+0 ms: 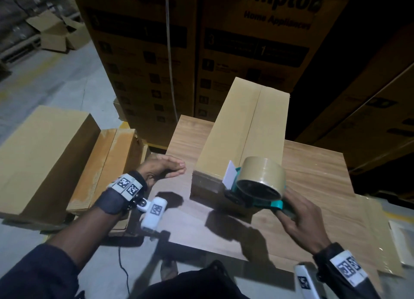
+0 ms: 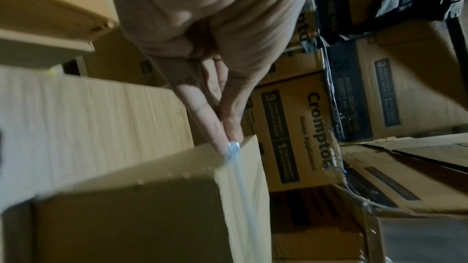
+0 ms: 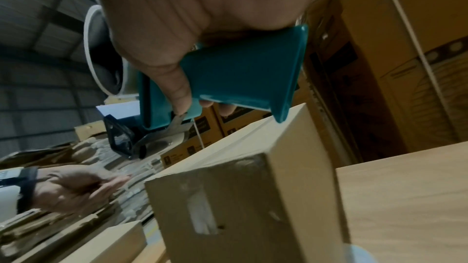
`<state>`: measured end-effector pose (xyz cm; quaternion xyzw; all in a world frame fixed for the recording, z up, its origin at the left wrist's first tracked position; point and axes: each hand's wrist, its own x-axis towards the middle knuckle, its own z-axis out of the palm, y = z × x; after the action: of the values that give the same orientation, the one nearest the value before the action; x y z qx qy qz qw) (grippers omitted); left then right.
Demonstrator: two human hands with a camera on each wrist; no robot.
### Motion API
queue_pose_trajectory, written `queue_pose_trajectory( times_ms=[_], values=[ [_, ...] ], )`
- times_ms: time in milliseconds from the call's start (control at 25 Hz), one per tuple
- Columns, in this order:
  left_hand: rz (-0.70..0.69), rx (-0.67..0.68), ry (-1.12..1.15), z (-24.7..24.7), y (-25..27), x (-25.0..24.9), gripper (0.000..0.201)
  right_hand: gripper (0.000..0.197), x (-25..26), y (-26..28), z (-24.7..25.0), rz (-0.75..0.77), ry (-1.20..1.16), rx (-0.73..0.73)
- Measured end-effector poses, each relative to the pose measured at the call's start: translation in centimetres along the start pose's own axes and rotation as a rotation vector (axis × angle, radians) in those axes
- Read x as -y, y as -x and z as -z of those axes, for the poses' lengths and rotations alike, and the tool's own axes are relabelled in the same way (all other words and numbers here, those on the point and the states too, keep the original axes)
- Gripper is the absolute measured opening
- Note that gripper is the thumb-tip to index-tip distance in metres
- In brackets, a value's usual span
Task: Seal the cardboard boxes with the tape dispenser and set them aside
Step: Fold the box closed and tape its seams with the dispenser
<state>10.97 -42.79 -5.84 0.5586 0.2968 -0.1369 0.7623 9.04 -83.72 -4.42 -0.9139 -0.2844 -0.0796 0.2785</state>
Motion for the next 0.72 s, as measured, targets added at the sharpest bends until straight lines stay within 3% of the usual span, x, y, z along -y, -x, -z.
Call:
queue_pose_trajectory(
  times_ms=[120,280,360,520,720],
  values=[
    [-0.002,0.005,-0.011,1.0,-0.3,0.0,0.027,0.048,-1.3,0.6,2.2,0.002,0.024,0.005],
    [-0.064,0.003,-0.002,-0.7,-0.5,1.2,0.023,0.058,-2.0,0.4,2.4,-0.037,0.068,0.001],
    [-0.094,-0.011,0.007,-0.8,-0.9,1.4,0.026,0.056,-2.5,0.2,2.2,-0.038,0.084,0.006],
    [-0.127,-0.037,-0.017,-0.9,-1.7,1.3,0.034,0.073,-3.1,-0.3,1.4,-0.036,0.106,0.014],
    [-0.144,-0.080,-0.037,-0.7,-2.6,1.8,0.028,0.067,-3.9,-1.1,0.7,-0.039,0.068,0.036]
  ],
)
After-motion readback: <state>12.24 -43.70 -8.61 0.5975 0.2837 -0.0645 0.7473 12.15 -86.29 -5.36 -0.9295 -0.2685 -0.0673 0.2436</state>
